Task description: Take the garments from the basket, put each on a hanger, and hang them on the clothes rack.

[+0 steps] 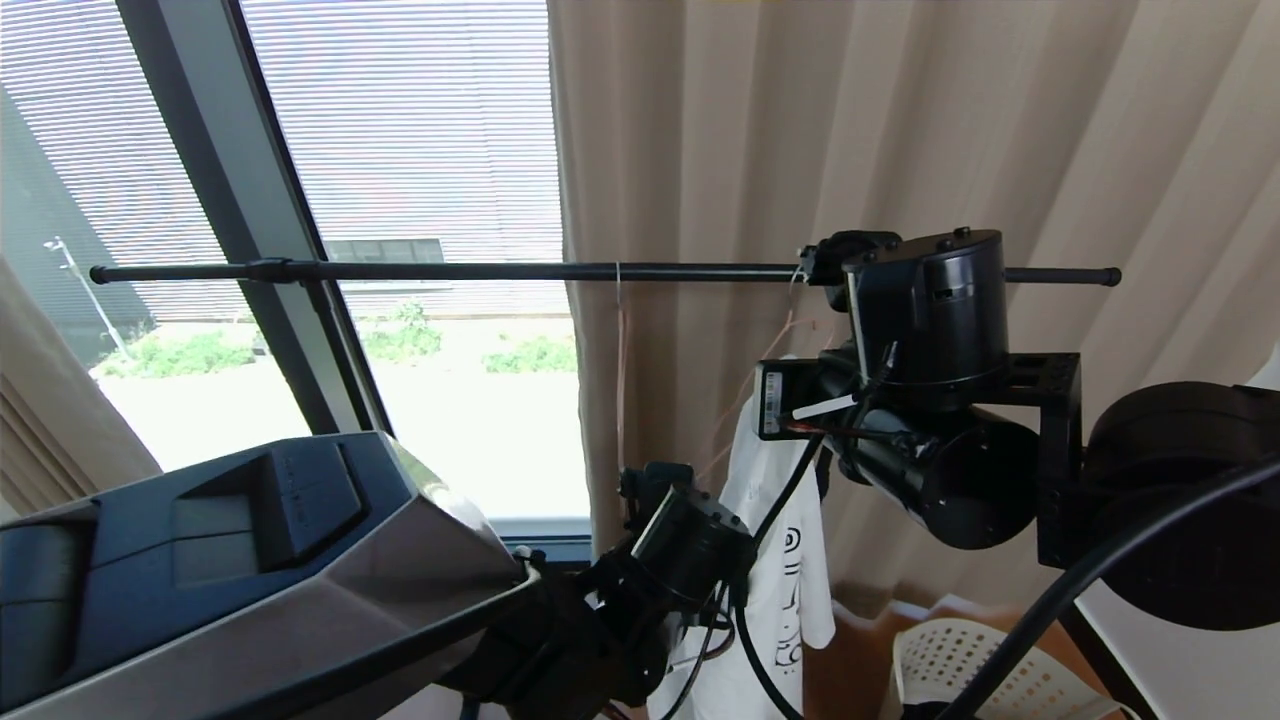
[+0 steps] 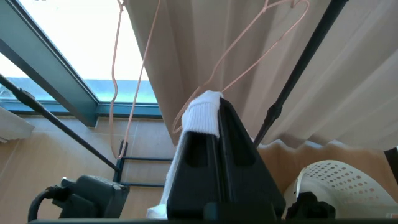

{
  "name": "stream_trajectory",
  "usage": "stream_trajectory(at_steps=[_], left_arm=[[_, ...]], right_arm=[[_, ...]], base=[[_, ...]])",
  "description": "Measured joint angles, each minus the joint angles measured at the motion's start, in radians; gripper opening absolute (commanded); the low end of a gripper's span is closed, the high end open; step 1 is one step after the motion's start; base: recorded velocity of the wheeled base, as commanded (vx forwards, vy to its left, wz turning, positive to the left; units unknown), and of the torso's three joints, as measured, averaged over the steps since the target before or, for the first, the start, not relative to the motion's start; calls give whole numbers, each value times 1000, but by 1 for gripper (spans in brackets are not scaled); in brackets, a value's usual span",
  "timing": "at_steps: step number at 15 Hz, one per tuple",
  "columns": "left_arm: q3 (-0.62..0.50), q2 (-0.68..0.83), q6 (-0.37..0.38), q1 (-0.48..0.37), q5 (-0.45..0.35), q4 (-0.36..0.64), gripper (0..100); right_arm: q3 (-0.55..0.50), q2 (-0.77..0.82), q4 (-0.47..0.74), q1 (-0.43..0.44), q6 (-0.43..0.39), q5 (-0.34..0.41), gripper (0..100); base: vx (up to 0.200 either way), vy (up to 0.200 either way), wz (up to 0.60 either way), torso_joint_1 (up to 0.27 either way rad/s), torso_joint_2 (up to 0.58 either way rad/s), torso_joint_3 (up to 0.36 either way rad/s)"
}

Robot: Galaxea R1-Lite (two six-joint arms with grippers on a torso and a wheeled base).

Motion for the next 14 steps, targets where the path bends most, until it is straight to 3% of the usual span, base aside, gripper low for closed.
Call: stream_trajectory(at_steps=[6,7,14], left_arm=[[84,-29,1,-8,3,-2,100],[96,-44,0,-9,3,-2,0],[188,-190,24,2,3,-1,0]], right_arm=[[-21,3,0,-70,-6,0,0],[-23,5,0,-76,-6,0,0],[-17,6,7,-120,-38,0,0]], base=[[0,0,0,0,0,0],[0,0,0,0,0,0],[0,0,0,0,0,0]])
